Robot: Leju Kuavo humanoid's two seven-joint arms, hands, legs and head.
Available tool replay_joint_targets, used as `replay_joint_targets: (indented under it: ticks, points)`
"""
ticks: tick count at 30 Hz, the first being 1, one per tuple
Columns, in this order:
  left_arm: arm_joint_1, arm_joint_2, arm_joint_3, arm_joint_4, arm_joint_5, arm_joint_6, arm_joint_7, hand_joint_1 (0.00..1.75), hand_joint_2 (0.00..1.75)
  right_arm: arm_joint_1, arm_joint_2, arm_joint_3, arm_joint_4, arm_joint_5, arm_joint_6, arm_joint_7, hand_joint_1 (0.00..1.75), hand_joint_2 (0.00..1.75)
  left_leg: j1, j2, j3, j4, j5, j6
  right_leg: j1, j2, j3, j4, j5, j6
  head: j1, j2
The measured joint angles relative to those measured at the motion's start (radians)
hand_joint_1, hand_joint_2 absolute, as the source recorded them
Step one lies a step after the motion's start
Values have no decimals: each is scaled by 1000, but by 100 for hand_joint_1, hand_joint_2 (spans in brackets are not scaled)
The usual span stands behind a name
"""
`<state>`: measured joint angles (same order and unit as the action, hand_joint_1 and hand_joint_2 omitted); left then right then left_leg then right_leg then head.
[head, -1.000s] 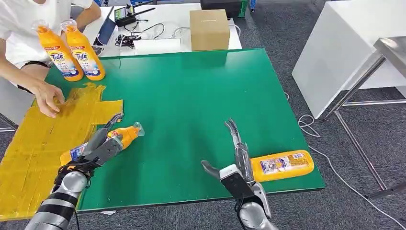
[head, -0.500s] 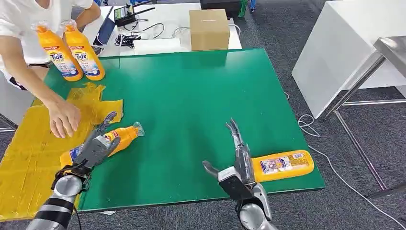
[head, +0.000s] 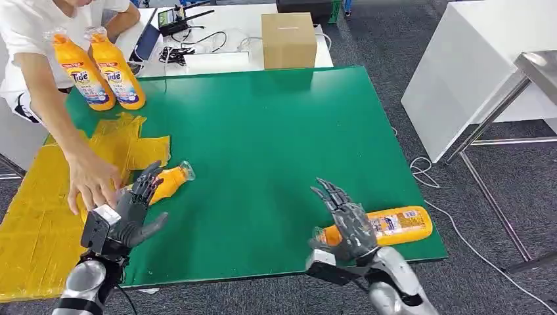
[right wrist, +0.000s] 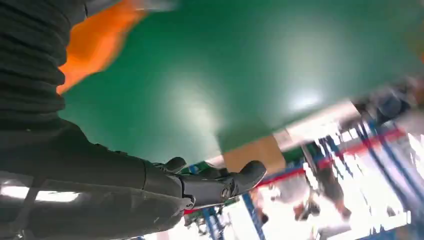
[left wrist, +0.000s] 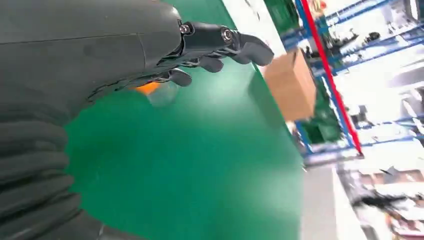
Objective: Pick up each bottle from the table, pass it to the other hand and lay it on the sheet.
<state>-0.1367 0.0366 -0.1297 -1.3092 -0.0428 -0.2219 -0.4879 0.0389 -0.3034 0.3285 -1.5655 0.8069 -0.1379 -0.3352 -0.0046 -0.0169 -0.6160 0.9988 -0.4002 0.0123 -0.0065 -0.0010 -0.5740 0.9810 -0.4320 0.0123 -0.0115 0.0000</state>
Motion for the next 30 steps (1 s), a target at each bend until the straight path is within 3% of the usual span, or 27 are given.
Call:
replay_joint_targets:
  ticks: [6, 8, 10, 13, 17, 30]
  points:
    - [39, -31, -10, -26, 41, -38, -28, 0, 175, 73, -282, -141, -56, -109, 196, -32, 0, 175, -3, 0, -1, 2, -2, 8, -4, 0, 0, -1, 1, 3, 0, 0]
    - [77, -33, -22, -86, 72, -66, -93, 0, 175, 147, -379, -244, -86, -179, 251, 5, 0, 175, -4, 0, -1, 3, -3, 10, -4, 0, 0, -1, 0, 4, -1, 0]
    - [125, -33, -37, -193, 95, -61, -64, 0, 175, 243, -453, -399, -120, -203, 314, -20, 0, 175, -4, -1, -2, 3, -4, 11, -5, 0, 0, -1, -1, 7, 0, 0]
    - [161, -33, -59, -279, 97, -39, -43, 0, 175, 306, -489, -560, -157, -169, 375, -36, 0, 175, -4, 4, -1, 3, -7, 13, -5, 2, 0, -1, -1, 7, -1, 0]
    - [174, -34, -76, -315, 105, -32, -52, 0, 175, 342, -532, -653, -181, -172, 406, -24, 0, 175, -4, 7, 0, 3, -7, 13, -4, 3, 0, -1, -1, 7, -1, 0]
    - [183, -36, -89, -332, 103, -28, -64, 0, 175, 368, -601, -741, -209, -203, 437, -15, 0, 175, -5, 7, 1, 3, -6, 14, -4, 3, 1, -1, -1, 7, -1, 0]
